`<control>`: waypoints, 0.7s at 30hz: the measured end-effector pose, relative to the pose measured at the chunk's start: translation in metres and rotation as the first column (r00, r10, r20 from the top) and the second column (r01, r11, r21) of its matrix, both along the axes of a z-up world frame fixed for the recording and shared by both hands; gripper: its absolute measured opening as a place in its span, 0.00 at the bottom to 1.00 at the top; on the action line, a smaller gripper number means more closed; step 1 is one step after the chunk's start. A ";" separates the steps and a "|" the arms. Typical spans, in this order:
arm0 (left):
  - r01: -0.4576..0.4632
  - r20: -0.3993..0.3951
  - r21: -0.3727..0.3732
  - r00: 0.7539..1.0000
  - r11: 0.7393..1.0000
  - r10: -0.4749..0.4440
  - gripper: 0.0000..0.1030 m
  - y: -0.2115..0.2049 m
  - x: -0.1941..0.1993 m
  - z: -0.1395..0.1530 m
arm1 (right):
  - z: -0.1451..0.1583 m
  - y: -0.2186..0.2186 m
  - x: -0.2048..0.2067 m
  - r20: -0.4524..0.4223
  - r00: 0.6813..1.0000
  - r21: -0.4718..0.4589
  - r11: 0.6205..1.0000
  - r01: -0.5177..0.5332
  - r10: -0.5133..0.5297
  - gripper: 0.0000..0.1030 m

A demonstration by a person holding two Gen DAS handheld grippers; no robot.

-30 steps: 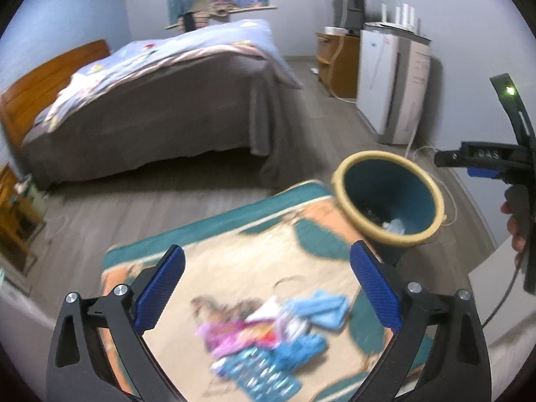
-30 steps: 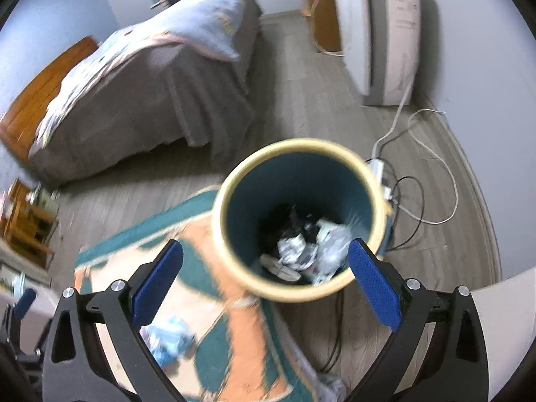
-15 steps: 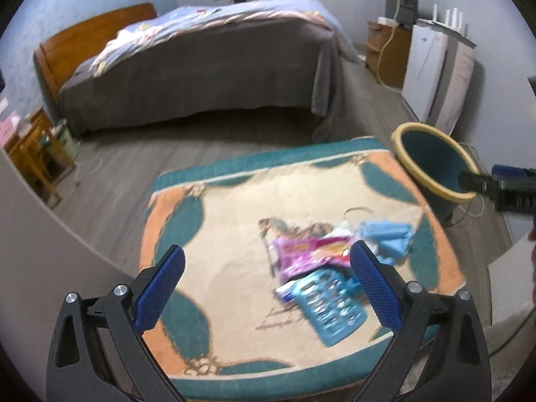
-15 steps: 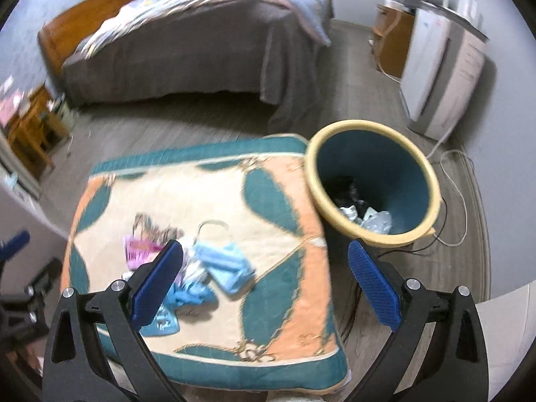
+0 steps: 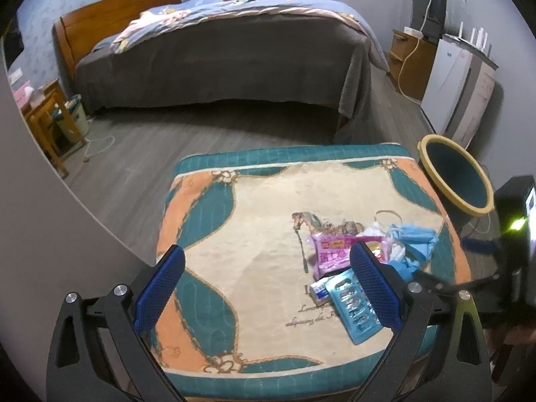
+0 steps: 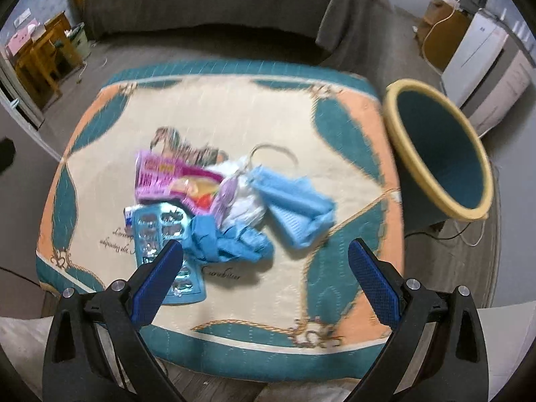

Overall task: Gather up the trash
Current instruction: 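Grasp the crumpled blue glove with the right tool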

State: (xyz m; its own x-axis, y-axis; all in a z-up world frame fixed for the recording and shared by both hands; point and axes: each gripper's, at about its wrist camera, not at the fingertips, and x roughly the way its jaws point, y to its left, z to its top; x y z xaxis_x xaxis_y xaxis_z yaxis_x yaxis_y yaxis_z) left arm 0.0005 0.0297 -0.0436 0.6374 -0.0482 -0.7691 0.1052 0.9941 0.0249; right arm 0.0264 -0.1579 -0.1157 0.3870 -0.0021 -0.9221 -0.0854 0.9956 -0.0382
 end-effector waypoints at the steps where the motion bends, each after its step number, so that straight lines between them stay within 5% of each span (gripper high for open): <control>1: -0.005 -0.006 -0.001 1.000 1.000 0.005 0.95 0.002 0.001 -0.002 | -0.003 0.002 0.001 -0.006 1.000 0.002 1.000 -0.002 0.002 0.92; 13: 0.044 -0.074 0.012 0.996 0.999 -0.043 0.95 -0.009 0.009 -0.026 | -0.021 0.020 0.008 -0.078 0.993 0.026 0.996 -0.088 0.090 0.33; 21: 0.048 -0.147 0.022 0.988 0.999 -0.044 0.95 -0.031 0.002 -0.052 | 0.022 -0.003 0.008 -0.067 0.996 0.080 0.996 -0.049 0.054 0.30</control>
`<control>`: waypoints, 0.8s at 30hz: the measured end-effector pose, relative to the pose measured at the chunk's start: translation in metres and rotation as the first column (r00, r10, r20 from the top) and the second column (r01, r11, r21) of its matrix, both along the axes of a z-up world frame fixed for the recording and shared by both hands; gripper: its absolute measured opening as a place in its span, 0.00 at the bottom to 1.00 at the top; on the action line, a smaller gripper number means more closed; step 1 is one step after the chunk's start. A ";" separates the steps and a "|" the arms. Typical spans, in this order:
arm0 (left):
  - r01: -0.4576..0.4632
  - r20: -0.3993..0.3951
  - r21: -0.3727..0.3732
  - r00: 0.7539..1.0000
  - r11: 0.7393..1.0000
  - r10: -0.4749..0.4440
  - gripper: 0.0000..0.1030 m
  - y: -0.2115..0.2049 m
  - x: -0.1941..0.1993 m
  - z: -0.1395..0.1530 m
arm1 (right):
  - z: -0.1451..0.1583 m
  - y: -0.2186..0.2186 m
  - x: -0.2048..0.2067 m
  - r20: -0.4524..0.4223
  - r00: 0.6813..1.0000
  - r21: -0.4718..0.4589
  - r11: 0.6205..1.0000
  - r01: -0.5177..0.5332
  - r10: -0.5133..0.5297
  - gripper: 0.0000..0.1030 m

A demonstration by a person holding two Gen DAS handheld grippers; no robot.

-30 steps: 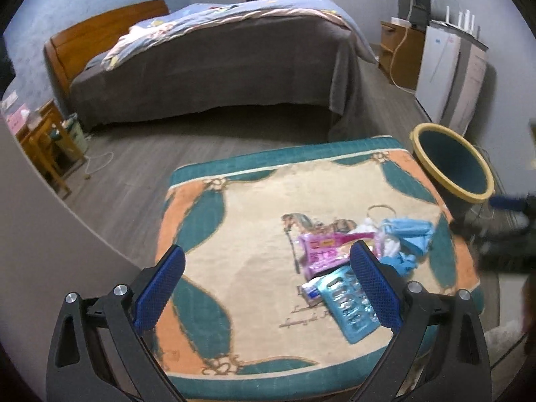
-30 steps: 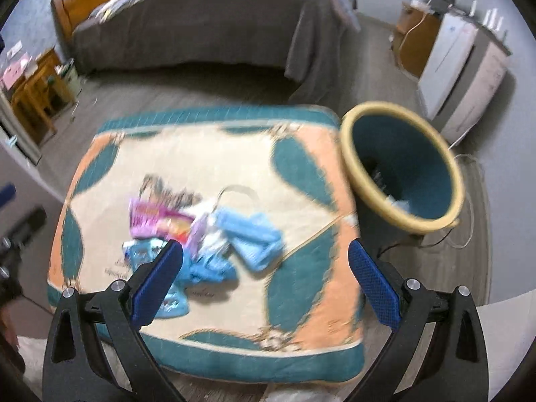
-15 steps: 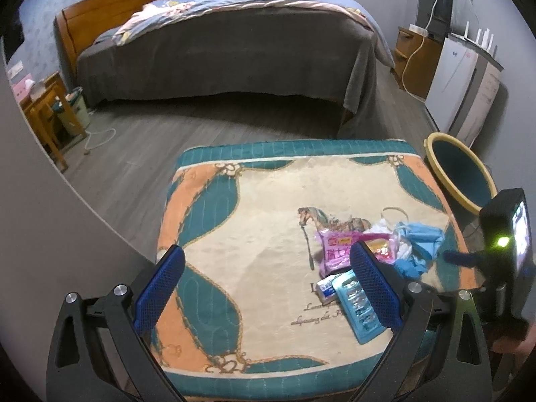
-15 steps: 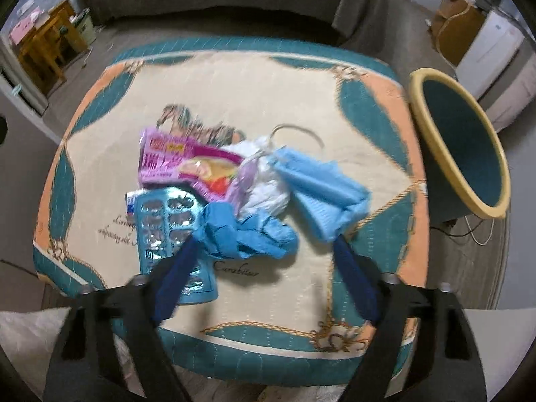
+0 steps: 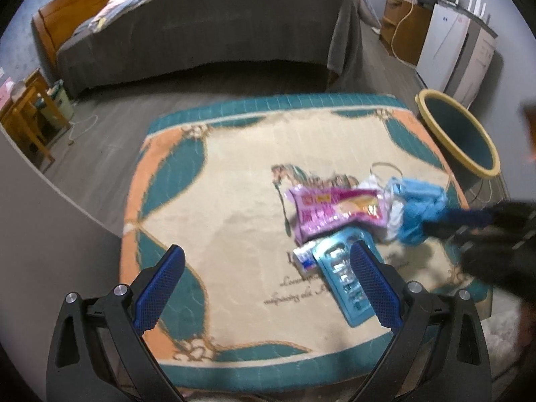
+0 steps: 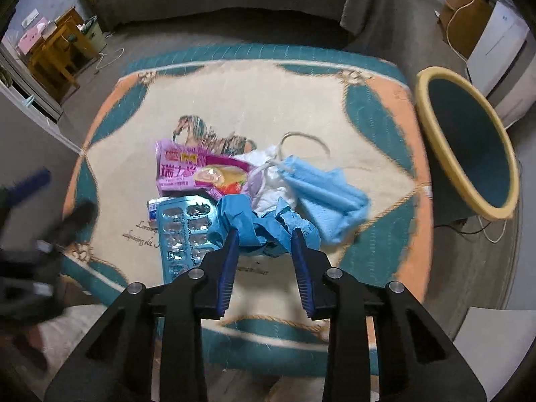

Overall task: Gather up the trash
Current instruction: 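Grasp the crumpled blue glove with the right tool, then grasp the blue blister pack with left tool while right tool lifts the glove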

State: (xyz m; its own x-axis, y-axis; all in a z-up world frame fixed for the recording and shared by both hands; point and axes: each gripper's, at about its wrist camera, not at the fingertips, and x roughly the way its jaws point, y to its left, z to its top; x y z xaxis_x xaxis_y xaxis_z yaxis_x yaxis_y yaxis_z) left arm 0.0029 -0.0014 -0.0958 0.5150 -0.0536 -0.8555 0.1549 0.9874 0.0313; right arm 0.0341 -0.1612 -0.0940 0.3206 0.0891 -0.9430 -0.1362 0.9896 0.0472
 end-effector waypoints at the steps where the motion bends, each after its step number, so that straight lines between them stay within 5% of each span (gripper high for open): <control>1: -0.005 -0.006 -0.009 1.000 1.000 0.005 0.95 -0.004 -0.001 -0.002 | 0.013 -0.004 0.001 0.008 1.000 -0.003 1.000 -0.014 0.014 0.30; 7: -0.035 -0.047 -0.050 0.998 0.998 0.033 0.95 -0.032 -0.008 -0.021 | 0.057 -0.028 0.003 0.129 0.991 -0.035 0.999 -0.040 0.044 0.30; 12: -0.085 -0.141 -0.075 0.987 0.993 0.074 0.95 -0.048 -0.008 -0.052 | 0.048 -0.044 0.013 0.103 0.994 0.082 0.996 0.025 -0.034 0.30; 24: -0.108 -0.208 -0.110 0.975 0.988 0.083 0.95 -0.062 0.011 -0.076 | 0.046 -0.049 0.022 0.111 0.993 0.068 0.997 0.028 -0.035 0.30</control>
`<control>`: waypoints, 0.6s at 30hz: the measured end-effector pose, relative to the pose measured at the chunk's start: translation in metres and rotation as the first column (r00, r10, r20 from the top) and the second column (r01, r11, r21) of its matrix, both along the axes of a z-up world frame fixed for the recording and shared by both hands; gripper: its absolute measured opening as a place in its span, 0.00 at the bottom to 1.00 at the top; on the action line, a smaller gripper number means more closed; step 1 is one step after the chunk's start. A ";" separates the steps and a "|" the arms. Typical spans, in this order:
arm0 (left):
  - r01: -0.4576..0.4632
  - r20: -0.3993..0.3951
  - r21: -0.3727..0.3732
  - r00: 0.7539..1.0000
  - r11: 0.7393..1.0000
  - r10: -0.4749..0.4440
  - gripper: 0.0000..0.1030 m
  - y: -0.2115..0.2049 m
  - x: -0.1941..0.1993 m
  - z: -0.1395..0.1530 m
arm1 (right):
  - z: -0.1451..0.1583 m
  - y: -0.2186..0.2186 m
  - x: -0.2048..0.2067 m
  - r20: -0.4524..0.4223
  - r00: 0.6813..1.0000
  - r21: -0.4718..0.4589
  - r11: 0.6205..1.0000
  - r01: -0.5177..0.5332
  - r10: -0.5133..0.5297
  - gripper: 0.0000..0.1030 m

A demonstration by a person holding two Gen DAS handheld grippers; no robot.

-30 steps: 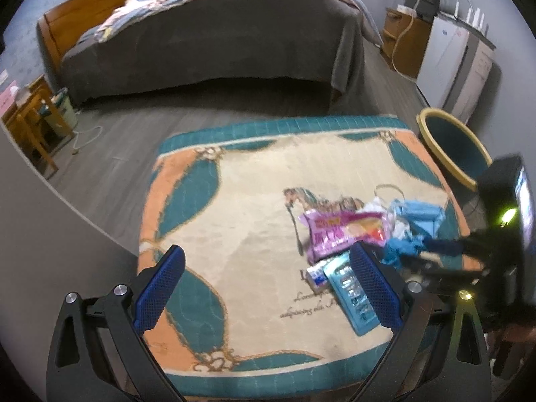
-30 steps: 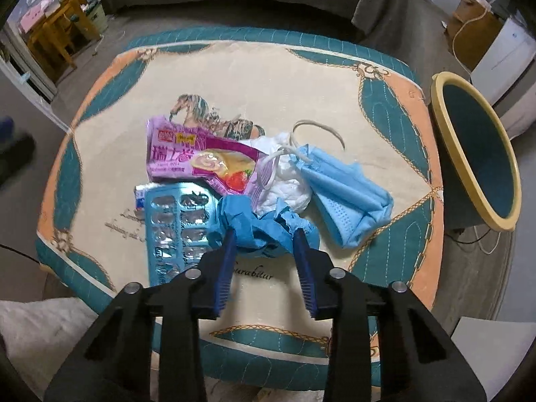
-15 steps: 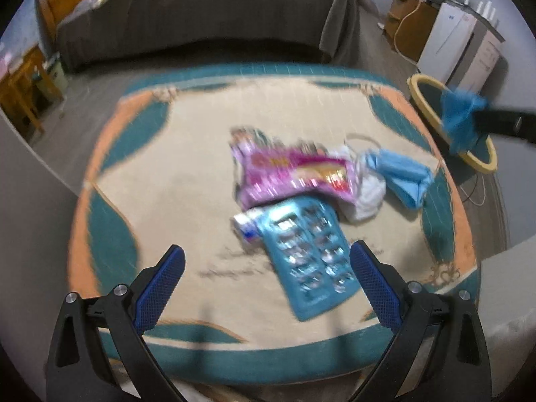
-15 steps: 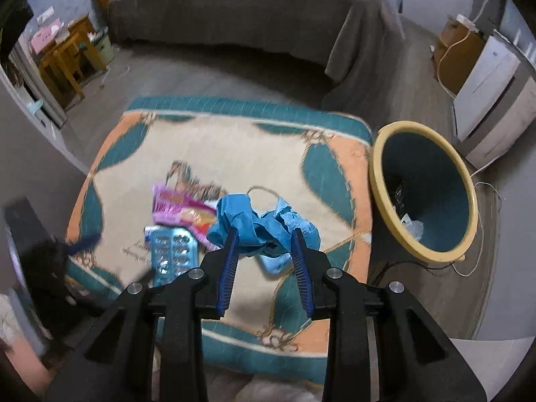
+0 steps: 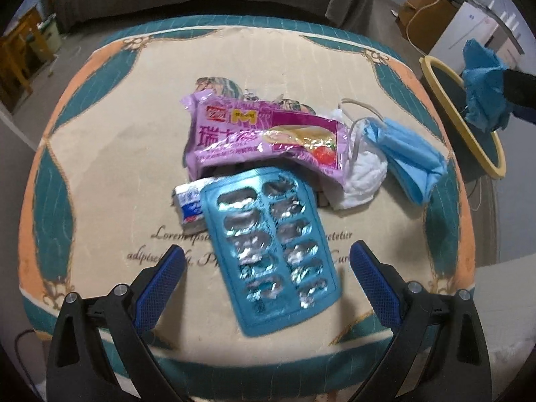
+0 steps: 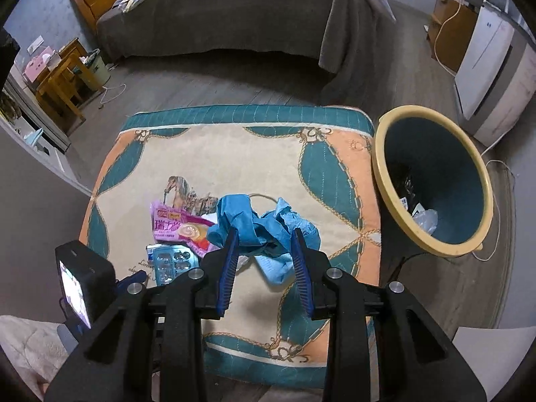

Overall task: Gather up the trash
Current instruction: 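Grasp the blue blister pack with left tool while right tool lifts the glove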

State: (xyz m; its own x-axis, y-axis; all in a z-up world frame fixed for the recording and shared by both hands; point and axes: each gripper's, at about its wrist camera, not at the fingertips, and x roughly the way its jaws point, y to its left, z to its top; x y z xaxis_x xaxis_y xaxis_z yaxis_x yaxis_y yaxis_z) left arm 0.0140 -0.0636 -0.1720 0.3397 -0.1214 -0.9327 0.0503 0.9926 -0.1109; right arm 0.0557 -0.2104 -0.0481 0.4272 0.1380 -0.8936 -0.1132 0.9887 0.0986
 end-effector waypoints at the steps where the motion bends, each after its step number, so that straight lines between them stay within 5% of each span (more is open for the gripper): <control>1: 0.015 -0.003 0.017 1.000 1.000 -0.015 0.95 -0.004 0.002 -0.002 | -0.001 -0.001 0.000 -0.001 1.000 0.000 1.000 0.002 -0.002 0.30; 6: 0.085 0.006 0.127 0.996 0.988 -0.086 0.90 -0.018 0.003 -0.009 | -0.003 -0.007 0.003 -0.006 1.000 -0.005 1.000 0.007 -0.007 0.30; 10: 0.108 0.024 0.119 0.993 0.987 -0.112 0.70 -0.016 0.002 -0.004 | -0.002 -0.010 0.005 -0.003 1.000 0.001 1.000 0.017 -0.017 0.30; 18: 0.130 0.063 0.103 0.988 0.986 -0.137 0.69 -0.005 -0.014 0.014 | -0.002 -0.012 0.012 -0.005 0.999 0.013 0.999 0.036 -0.036 0.30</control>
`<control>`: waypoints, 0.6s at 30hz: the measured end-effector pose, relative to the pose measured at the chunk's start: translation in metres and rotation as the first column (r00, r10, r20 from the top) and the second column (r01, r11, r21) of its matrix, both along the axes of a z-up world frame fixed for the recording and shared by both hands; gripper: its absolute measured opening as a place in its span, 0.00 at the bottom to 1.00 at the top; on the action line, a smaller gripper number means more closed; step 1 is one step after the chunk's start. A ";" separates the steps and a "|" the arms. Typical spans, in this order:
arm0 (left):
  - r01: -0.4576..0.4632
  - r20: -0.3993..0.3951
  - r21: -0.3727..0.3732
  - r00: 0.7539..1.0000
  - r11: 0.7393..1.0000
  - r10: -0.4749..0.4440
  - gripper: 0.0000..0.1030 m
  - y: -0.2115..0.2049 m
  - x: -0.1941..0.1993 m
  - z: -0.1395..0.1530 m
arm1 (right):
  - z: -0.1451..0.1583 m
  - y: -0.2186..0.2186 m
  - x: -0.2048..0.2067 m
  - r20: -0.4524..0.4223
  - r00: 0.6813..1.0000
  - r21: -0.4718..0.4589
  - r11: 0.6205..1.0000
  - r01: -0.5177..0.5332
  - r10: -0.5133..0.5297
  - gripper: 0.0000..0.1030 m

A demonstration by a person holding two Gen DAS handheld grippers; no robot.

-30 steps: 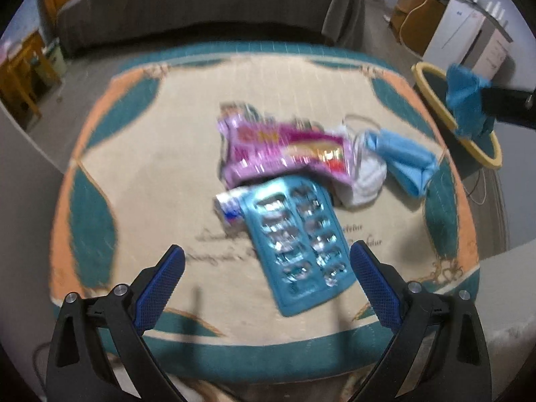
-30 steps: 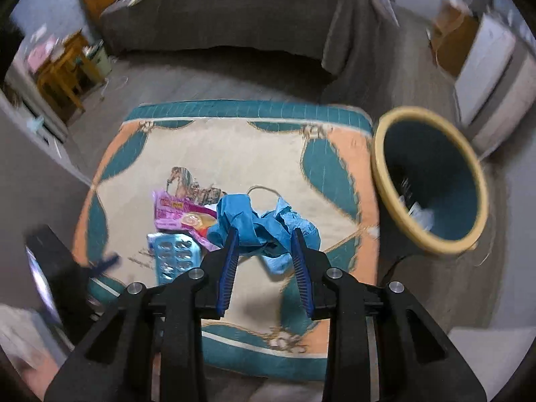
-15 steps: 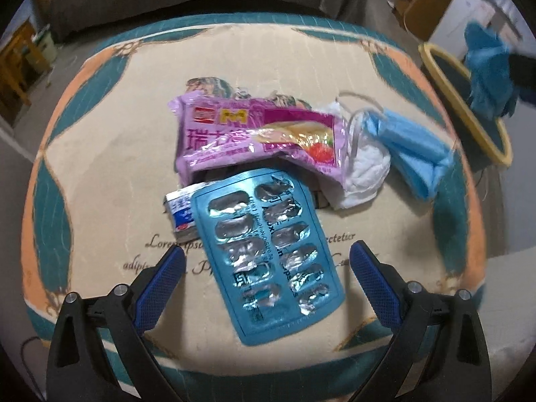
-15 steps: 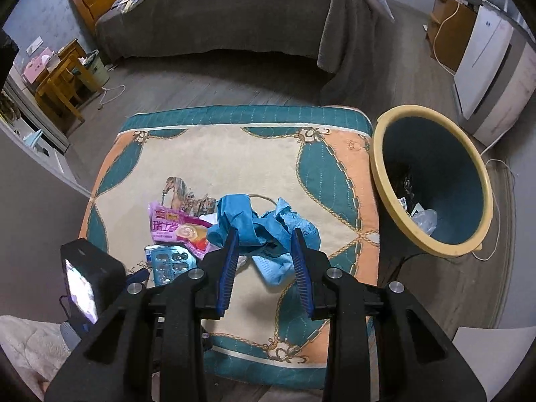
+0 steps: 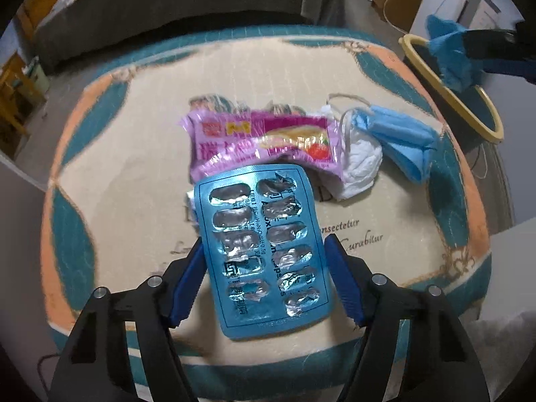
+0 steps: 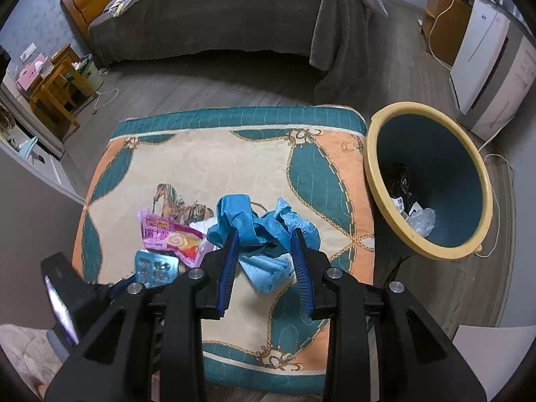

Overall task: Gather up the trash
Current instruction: 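Grasp the blue blister pack with left tool while right tool lifts the glove, then carry the glove with right tool over the bin while left tool brings the blister pack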

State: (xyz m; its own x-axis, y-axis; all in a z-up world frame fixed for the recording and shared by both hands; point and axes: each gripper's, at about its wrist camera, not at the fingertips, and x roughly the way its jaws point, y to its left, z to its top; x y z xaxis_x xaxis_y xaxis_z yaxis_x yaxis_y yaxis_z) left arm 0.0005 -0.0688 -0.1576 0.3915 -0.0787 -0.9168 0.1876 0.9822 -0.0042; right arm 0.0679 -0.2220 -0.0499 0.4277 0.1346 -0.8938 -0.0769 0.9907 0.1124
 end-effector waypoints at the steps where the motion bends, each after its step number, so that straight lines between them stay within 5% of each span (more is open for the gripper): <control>1: 0.010 0.028 0.006 1.000 1.000 -0.010 0.69 -0.001 0.000 0.009 | 0.003 0.000 0.000 0.007 1.000 0.007 1.000 0.001 -0.002 0.30; 9: 0.104 0.203 0.029 0.973 0.994 -0.108 0.69 -0.022 -0.009 0.066 | 0.039 -0.013 -0.004 0.109 0.994 0.011 1.000 0.006 -0.007 0.30; 18: 0.179 0.273 0.030 0.945 0.983 -0.180 0.69 -0.053 -0.008 0.088 | 0.060 -0.086 0.001 0.171 0.976 0.013 0.990 0.137 -0.138 0.30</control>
State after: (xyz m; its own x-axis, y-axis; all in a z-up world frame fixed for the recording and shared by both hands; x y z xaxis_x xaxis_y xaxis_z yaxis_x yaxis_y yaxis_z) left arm -0.0075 -0.1216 -0.0701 0.6069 -0.1671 -0.7770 0.3544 0.9320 0.0764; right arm 0.0684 -0.3083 0.0097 0.5888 0.0651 -0.8056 0.0418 0.9930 0.1108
